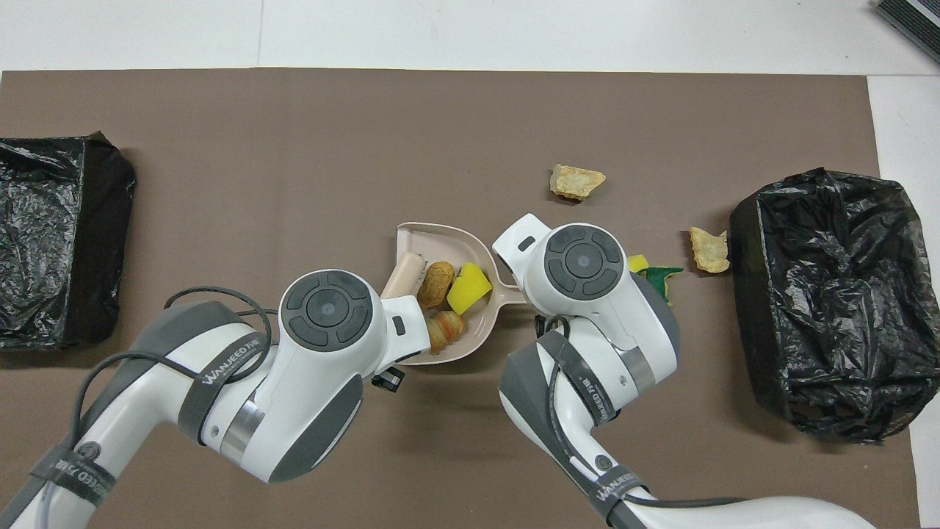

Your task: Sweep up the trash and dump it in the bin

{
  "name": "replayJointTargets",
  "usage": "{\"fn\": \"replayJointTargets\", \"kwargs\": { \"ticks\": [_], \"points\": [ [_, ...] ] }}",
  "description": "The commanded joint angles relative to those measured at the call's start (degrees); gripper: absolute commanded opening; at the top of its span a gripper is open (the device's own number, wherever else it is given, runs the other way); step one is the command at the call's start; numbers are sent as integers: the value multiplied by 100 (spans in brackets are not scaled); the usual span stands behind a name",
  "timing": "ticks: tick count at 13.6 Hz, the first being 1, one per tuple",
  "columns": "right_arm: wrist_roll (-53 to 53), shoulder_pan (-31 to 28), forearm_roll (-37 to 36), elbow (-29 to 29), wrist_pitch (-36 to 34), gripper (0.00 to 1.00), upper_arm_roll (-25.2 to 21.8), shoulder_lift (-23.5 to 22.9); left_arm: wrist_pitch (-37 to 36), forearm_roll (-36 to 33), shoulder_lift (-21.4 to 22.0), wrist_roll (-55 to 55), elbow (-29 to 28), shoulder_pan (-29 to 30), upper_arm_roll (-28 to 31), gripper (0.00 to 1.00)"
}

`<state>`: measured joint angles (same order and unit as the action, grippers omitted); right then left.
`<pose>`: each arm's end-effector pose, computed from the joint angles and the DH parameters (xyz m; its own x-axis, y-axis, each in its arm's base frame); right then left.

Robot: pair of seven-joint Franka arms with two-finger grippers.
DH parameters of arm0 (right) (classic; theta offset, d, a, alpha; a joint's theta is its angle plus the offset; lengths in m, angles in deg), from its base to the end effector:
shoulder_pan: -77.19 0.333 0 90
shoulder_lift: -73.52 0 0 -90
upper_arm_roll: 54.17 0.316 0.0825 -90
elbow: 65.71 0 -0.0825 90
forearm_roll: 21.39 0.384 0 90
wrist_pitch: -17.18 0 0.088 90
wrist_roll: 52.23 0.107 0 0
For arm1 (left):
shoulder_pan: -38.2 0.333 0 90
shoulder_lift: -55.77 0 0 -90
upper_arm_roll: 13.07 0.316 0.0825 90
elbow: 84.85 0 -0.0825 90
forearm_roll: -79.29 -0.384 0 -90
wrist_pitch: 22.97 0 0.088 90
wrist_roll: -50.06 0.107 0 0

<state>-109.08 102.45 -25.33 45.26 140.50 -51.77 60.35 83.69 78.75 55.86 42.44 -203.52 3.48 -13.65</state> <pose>0.5358 0.2765 0.3666 0.0589 0.9971 -0.0478 0.9982 -0.0583 0.0135 0.4270 -0.3014 0.4150 0.8670 -0.4547 -0.2036 -0.4707 -0.8816 -0.0356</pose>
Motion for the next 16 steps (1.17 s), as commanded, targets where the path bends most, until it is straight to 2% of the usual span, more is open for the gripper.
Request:
{"fn": "replayJointTargets", "kwargs": {
  "ticks": [1, 3, 8, 10, 13, 14, 16],
  "points": [
    [-798, -284, 410, 30, -44, 0, 50, 244, -268, 63, 192, -668, -42, 106, -12, 0],
    [-1309, -477, 640, -75, -281, 0, 41, 376, -409, 63, 350, -969, -77, 325, -21, 0],
    [-1828, -1092, 676, -795, -1379, 0, 41, 482, -427, 106, 561, -1391, -288, 282, -29, 0],
    [-2249, -1487, 667, -910, -1643, 0, 23, 525, -305, 596, 885, -1670, -786, 203, -73, 0],
    [-2839, -2032, 658, -1323, -2162, 0, -12, 526, 283, 1020, 1308, -2258, -1674, -489, -82, 0],
    [-2971, -2269, 641, -1428, -2329, 0, -3, 526, 642, 1047, 1431, -2575, -2017, -909, -82, 0],
    [-3339, -2586, 571, -1665, -2549, 0, -29, 526, 1241, 1222, 1502, -3216, -2362, -1438, -82, 0]
  ]
}}
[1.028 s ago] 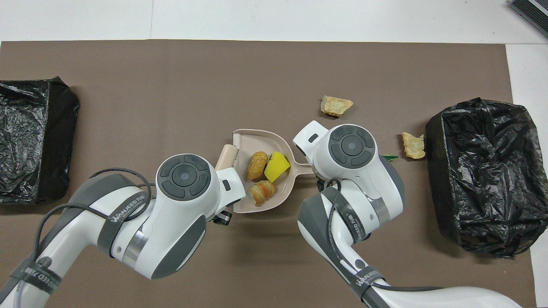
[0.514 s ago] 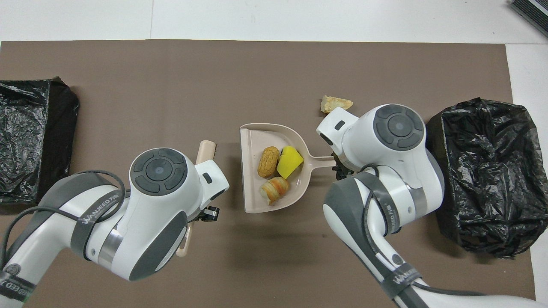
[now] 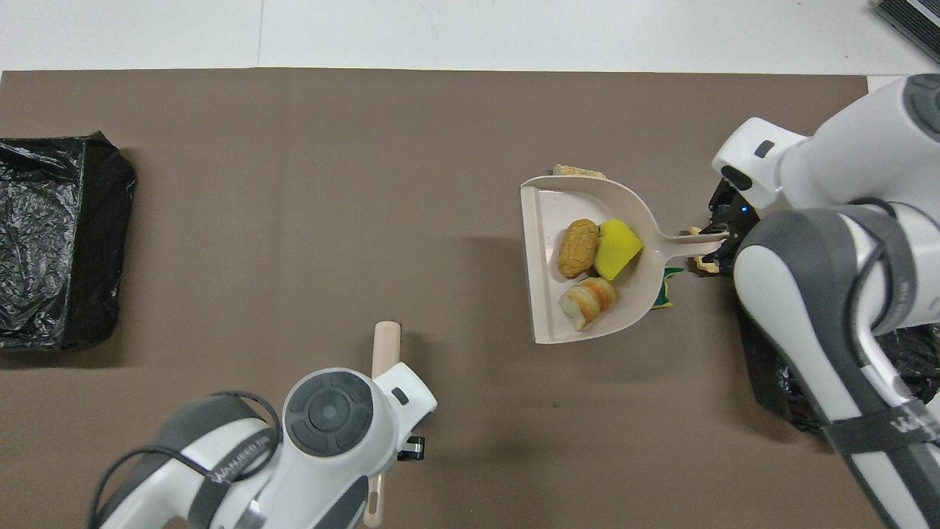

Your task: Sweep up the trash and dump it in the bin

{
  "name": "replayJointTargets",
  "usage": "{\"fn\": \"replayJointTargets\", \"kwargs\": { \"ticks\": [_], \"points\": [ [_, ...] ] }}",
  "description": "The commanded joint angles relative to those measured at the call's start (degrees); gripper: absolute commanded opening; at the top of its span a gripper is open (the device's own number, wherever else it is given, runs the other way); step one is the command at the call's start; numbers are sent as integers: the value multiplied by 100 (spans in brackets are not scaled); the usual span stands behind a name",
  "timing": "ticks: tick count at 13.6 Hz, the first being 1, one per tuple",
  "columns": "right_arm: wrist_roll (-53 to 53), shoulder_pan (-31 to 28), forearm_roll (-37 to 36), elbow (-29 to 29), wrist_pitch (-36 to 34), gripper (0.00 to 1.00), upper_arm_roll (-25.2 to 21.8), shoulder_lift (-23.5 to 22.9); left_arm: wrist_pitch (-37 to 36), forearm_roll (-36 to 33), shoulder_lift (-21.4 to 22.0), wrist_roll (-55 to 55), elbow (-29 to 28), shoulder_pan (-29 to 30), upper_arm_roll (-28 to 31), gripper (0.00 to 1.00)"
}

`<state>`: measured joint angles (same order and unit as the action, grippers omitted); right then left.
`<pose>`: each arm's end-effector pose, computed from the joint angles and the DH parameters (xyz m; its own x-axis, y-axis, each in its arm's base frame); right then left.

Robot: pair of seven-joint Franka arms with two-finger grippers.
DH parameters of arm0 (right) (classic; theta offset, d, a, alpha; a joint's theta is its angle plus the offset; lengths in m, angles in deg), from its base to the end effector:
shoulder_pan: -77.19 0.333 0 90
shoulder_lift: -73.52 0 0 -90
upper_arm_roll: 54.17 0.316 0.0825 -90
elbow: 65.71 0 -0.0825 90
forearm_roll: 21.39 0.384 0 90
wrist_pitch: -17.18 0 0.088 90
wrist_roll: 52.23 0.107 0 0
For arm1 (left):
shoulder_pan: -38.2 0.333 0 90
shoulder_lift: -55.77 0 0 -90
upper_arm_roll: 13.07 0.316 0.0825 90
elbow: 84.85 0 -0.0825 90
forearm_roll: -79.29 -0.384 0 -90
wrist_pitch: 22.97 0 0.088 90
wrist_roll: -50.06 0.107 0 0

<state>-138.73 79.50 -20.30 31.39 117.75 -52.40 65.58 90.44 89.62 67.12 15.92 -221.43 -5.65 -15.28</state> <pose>0.5954 0.0433 0.5011 -0.0051 0.9998 0.0178 0.9968 0.0065 -0.0792 0.3004 -0.3282 0.3829 0.9612 -0.1132 -0.2516 -0.1176 -0.9931 -0.0026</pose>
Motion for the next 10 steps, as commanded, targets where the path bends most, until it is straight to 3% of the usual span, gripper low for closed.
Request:
{"fn": "replayJointTargets", "kwargs": {
  "ticks": [1, 5, 10],
  "points": [
    [-507, -501, 67, -331, -379, 0, 34, 3, 708, 144, 351, -776, -606, -719, 81, 0],
    [-1174, -1336, 24, -341, -416, 0, 17, -6, 1200, 338, 236, -1033, -895, -1081, 81, 0],
    [-1712, -2057, -1020, -332, 119, 0, 17, -6, 1254, 407, 122, -779, -896, -1020, 90, 0]
  ]
}}
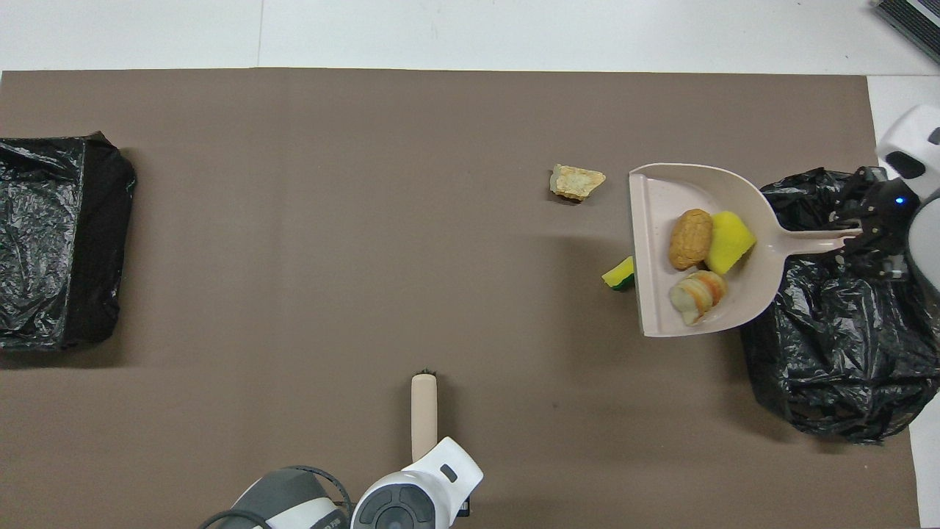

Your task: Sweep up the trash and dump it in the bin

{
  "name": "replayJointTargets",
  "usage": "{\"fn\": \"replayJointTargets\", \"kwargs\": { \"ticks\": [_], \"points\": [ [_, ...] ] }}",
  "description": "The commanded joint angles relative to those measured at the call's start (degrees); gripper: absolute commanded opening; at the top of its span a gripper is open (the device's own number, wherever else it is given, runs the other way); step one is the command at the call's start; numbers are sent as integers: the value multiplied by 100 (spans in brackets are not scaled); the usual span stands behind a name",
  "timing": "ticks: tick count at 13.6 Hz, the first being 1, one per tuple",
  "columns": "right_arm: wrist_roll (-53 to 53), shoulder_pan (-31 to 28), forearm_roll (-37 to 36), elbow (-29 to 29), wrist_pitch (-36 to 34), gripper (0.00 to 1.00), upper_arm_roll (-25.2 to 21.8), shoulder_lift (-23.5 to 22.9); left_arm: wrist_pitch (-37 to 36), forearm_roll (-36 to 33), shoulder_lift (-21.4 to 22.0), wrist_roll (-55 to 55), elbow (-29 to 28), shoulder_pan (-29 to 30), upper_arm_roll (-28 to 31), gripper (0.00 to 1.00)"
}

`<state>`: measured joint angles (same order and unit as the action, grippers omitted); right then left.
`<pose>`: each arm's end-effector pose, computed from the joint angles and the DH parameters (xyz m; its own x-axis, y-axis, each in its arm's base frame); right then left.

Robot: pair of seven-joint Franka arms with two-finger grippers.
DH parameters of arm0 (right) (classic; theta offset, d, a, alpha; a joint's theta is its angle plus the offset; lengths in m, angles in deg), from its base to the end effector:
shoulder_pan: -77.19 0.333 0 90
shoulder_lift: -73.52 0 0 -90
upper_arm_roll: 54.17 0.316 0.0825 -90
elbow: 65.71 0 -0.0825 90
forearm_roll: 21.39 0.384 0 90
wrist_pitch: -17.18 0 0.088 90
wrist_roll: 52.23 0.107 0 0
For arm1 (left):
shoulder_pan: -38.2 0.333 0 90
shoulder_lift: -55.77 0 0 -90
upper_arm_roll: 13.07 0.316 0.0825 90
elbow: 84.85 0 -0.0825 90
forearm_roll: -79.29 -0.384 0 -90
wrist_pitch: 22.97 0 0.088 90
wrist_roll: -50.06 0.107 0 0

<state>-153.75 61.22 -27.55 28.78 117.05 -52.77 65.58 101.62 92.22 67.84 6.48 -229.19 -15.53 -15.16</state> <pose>0.5794 -0.1614 0.5222 0.0295 0.9955 -0.0903 0.9973 -0.0354 -0.0649 0.2335 -0.3586 0.3448 0.9745 -0.0714 -0.2129 -0.0696 -0.9974 0.0157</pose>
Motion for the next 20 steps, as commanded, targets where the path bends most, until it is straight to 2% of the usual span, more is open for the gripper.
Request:
{"fn": "replayJointTargets", "kwargs": {
  "ticks": [1, 4, 5, 6, 8, 9, 11, 13, 15, 17, 20],
  "points": [
    [-358, -378, -593, -71, 356, 0, 62, -6, 128, 279, 50, 288, -121, -23, 77, 0],
    [-518, -774, -1375, -45, 595, 0, 53, 38, 163, 333, -12, 367, -112, -23, 86, 0],
    [-465, -775, -1857, 34, 804, 0, 53, 64, 163, 333, -90, 612, -95, -5, 95, 7],
    [-352, -767, -2297, 191, 893, 0, 53, 160, 128, 333, -108, 805, -77, 3, 112, 22],
    [392, -522, -3167, 507, 920, 0, 71, 310, 49, 324, -213, 938, 54, 187, 113, 78],
    [875, -312, -3563, 761, 912, 0, 71, 389, 5, 298, -292, 1165, 151, 293, 121, 100],
    [1659, -161, -4013, 1176, 929, 0, 80, 460, -240, -8, -302, 1430, 396, 643, 139, 100],
    [1733, -186, -4278, 1142, 842, 0, 62, 469, -783, -552, -302, 1833, 922, 1275, 130, 100],
    [1645, -283, -4637, 1133, 841, 0, 62, 609, -1355, -950, -328, 2544, 1651, 1994, 148, 100],
    [1461, -493, -4867, 1089, 850, 0, 62, 697, -1812, -968, -381, 3396, 2441, 2655, 148, 100],
    [882, -626, -4885, 914, 824, 0, 71, 837, -2909, -1012, -635, 3996, 3803, 3421, 148, 100]
  ]
}}
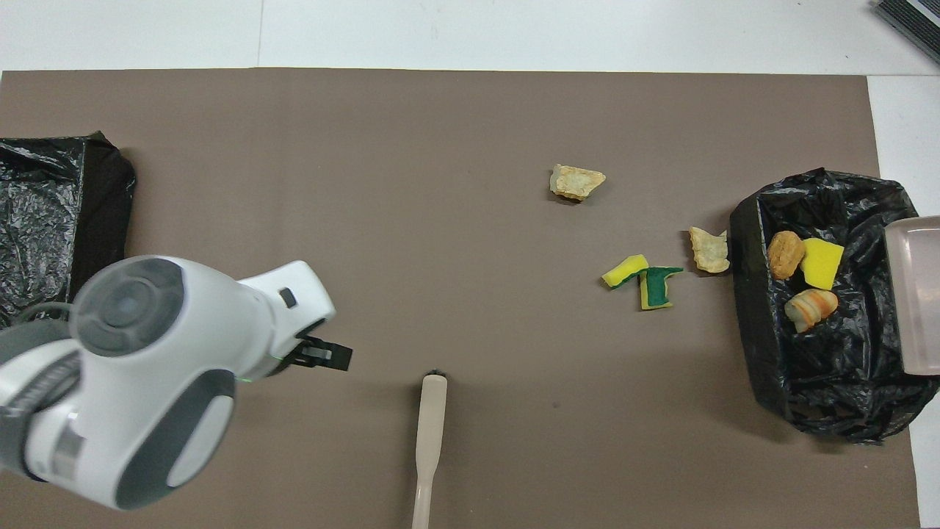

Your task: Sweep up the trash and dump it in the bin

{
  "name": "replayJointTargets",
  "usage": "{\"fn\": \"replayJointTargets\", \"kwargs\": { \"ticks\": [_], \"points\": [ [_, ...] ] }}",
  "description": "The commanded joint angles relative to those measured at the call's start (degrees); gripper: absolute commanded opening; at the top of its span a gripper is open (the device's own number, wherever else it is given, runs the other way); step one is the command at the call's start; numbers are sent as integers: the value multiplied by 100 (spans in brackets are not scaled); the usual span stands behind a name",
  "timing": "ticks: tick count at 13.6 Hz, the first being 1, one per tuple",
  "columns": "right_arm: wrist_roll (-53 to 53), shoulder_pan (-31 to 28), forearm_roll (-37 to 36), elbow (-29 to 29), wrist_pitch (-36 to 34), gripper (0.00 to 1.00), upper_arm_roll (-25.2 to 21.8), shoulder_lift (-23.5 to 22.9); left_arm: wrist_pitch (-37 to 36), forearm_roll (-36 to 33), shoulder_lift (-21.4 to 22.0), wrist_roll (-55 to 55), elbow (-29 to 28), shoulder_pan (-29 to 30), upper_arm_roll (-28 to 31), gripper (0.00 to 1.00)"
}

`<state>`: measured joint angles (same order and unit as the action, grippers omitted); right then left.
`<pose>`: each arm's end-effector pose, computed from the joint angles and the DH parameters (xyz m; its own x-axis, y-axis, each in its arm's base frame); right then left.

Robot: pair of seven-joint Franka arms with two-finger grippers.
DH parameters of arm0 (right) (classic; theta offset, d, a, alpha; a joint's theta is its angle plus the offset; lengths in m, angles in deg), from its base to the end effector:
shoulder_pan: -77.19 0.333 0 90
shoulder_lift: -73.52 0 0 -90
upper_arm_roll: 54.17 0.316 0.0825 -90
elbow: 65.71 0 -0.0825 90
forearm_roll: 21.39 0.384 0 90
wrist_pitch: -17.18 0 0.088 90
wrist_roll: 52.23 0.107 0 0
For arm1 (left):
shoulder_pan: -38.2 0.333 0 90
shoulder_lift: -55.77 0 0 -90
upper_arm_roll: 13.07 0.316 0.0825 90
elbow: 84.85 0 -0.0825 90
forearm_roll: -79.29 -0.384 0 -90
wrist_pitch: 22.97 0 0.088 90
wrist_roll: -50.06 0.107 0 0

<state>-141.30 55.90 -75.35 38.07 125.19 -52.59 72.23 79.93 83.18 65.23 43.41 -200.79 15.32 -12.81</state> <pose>0.5286 -0.2536 0.5541 0.0168 0.6237 -0.7815 0.9932 -0.1004 -0.0588 0.4615 -0.1984 0.5163 0.9631 -0.2599 -0.0701 -0.2562 -0.9649 0.0581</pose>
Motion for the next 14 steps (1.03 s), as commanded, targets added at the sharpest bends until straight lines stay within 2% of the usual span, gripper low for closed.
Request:
{"fn": "replayJointTargets", "kwargs": {
  "ticks": [1, 3, 6, 8, 10, 14],
  "points": [
    [-418, -94, -36, -42, 10, 0, 62, 190, -979, -117, -445, 444, 1368, 528, -87, 100],
    [-366, -33, 505, -95, -130, 0, 106, 173, -1139, -196, -445, 603, 1854, 1020, -87, 100],
    [-86, 343, 1649, -498, -840, 0, 141, -2, -1728, -441, -524, 1348, 2346, 1320, -79, 100],
    [773, 598, 2238, -648, -1315, 0, 141, -47, -1860, -443, -761, 1509, 2619, 1452, -61, 100],
    [1581, 767, 2878, -483, -1492, 0, 158, 23, -2088, -399, -1181, 1509, 3215, 1479, -35, 100],
    [4277, 1828, 3839, -455, -1906, 0, 176, 59, -2134, -459, -1166, 1509, 3324, 1436, -87, 100]
  ]
}}
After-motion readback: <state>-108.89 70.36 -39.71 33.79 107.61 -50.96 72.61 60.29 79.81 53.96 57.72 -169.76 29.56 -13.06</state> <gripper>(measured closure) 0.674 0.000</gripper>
